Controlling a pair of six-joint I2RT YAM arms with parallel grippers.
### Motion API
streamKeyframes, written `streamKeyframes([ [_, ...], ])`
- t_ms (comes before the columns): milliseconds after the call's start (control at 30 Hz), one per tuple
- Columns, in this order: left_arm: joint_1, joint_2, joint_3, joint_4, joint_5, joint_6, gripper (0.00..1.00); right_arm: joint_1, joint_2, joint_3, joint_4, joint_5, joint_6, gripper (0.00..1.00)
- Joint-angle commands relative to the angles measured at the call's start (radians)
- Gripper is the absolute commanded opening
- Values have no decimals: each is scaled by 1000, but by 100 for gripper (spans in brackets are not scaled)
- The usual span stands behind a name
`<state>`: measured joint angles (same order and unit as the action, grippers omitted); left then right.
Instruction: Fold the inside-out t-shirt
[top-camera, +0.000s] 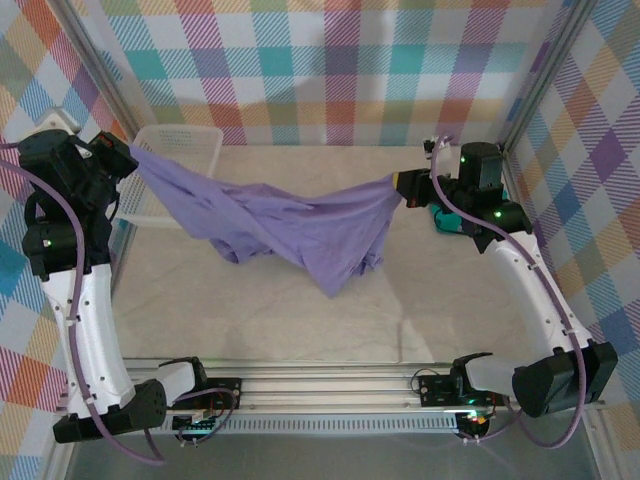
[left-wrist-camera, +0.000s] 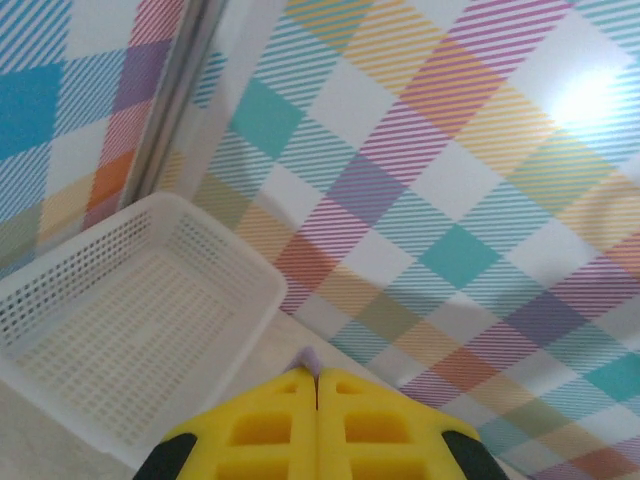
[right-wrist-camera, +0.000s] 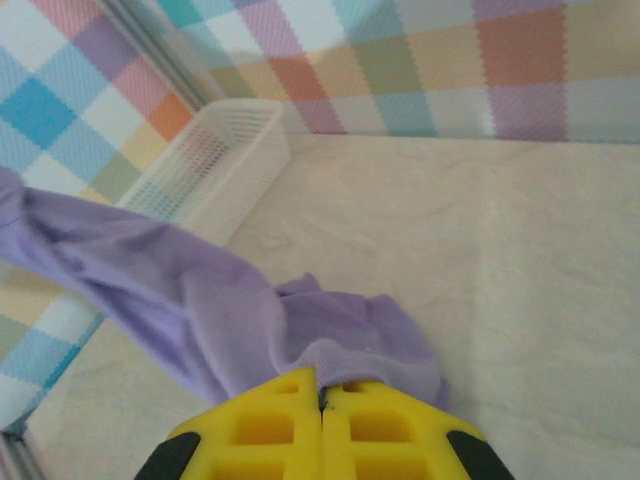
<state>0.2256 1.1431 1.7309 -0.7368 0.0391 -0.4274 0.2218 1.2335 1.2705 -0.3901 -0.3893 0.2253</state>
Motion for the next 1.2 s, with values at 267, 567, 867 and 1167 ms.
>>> streamKeyframes([
  [267,58,-56,-371,88,211,-44,0,-70,13,-156,9,116,45,0],
  [567,58,-58,-472,172,314,-115,0,-68,351,125,55,-71,105,1],
  [867,58,-39,-466,175,278,-114,0,-87,785,608,-140,42,48,18],
  [1167,59,-15,-517,214,314,-116,0,-22,445,1,-15,26,25,40],
])
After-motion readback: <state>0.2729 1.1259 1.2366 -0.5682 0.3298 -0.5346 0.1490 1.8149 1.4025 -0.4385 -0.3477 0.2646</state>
